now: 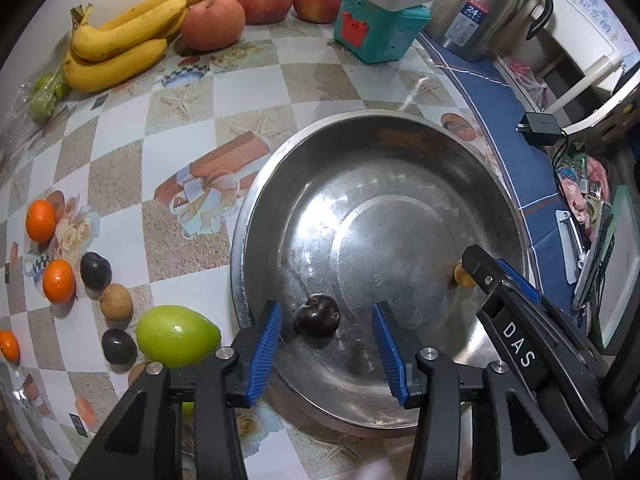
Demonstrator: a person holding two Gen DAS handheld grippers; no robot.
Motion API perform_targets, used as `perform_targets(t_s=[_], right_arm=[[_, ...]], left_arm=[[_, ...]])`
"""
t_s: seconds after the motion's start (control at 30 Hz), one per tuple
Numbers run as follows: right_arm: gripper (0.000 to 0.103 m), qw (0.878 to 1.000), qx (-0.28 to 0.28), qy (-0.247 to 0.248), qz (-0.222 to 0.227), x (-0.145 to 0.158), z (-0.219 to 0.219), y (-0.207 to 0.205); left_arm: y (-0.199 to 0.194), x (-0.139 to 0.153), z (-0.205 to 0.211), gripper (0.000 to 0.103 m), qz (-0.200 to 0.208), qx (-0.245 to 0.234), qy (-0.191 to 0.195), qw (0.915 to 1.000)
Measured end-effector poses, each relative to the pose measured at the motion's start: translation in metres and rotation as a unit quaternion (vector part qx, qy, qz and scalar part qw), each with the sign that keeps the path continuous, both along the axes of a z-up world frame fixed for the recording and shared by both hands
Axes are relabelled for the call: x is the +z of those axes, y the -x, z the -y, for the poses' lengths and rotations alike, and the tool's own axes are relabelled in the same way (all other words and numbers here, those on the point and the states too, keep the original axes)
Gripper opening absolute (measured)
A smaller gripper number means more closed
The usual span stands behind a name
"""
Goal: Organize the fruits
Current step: 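Open the right gripper over the basin while the left gripper lowers the cherry into it, then withdraw both grippers from the basin back toward the fruit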
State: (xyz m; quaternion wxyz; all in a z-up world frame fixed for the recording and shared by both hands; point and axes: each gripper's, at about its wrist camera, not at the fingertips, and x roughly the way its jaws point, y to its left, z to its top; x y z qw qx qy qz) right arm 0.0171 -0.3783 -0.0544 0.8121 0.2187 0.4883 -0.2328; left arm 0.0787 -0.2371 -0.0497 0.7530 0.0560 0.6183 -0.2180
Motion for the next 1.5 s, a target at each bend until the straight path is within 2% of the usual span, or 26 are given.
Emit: perform_targets(t_s=[0.13, 0.2, 0.27, 0.3, 0.37, 0.47, 0.5, 0.57, 0.63, 0.8, 0.93, 1.03, 1.13, 1.33, 1.5], right_arm=[[0.029, 1.0, -0.001, 0.001, 0.008, 0.006, 0.001, 0.002], [0.029, 1.0, -0.003, 0.003, 0.014, 0.01, 0.002, 0.003], [0.03, 1.0, -0.006, 0.001, 0.021, 0.014, 0.004, 0.005], [0.033, 1.0, -0.007, 0.003, 0.024, 0.016, 0.005, 0.006], [0.05, 1.0, -0.011, 0.007, 0.027, 0.018, 0.006, 0.008], [0.053, 1.0, -0.011, 0.006, 0.029, 0.02, 0.006, 0.008], [0.056, 1.0, -0.009, 0.006, 0.029, 0.02, 0.006, 0.008], [0.07, 1.0, -0.007, 0.01, 0.029, 0.02, 0.004, 0.008], [0.077, 0.999, -0.001, 0.013, 0.03, 0.02, 0.002, 0.008], [0.086, 0.999, 0.012, 0.017, 0.035, 0.022, -0.005, 0.007], [0.087, 0.999, 0.013, 0.009, 0.038, 0.023, -0.007, 0.008], [0.097, 0.999, 0.008, 0.002, 0.042, 0.023, -0.007, 0.01], [0.097, 0.999, 0.013, 0.0, 0.052, 0.027, -0.011, 0.011], [0.097, 0.997, 0.042, 0.004, 0.069, 0.037, -0.031, 0.008], [0.098, 0.994, 0.075, -0.012, 0.077, 0.044, -0.052, 0.003]], left_arm=[[0.0, 0.013, -0.001, 0.063, 0.021, 0.001, -0.01, 0.9997], [-0.001, 0.019, -0.004, 0.076, 0.031, 0.008, -0.018, 0.9993], [-0.003, 0.022, -0.008, 0.083, 0.037, 0.018, -0.024, 0.9989], [-0.005, 0.023, -0.01, 0.087, 0.038, 0.022, -0.026, 0.9987], [-0.008, 0.026, -0.014, 0.094, 0.044, 0.03, -0.029, 0.9982], [-0.009, 0.032, -0.02, 0.103, 0.063, 0.042, -0.045, 0.9961], [-0.008, 0.034, -0.023, 0.103, 0.069, 0.046, -0.05, 0.9953], [-0.01, 0.036, -0.027, 0.103, 0.072, 0.052, -0.053, 0.9946], [-0.012, 0.037, -0.033, 0.103, 0.072, 0.059, -0.056, 0.9941], [-0.017, 0.044, -0.05, 0.103, 0.087, 0.085, -0.072, 0.99], [-0.017, 0.051, -0.068, 0.103, 0.092, 0.111, -0.07, 0.987], [-0.015, 0.056, -0.078, 0.103, 0.102, 0.124, -0.079, 0.9839], [-0.013, 0.062, -0.087, 0.103, 0.111, 0.136, -0.084, 0.9808], [-0.007, 0.072, -0.109, 0.103, 0.142, 0.156, -0.12, 0.9701], [-0.002, 0.072, -0.13, 0.103, 0.133, 0.172, -0.116, 0.9691]])
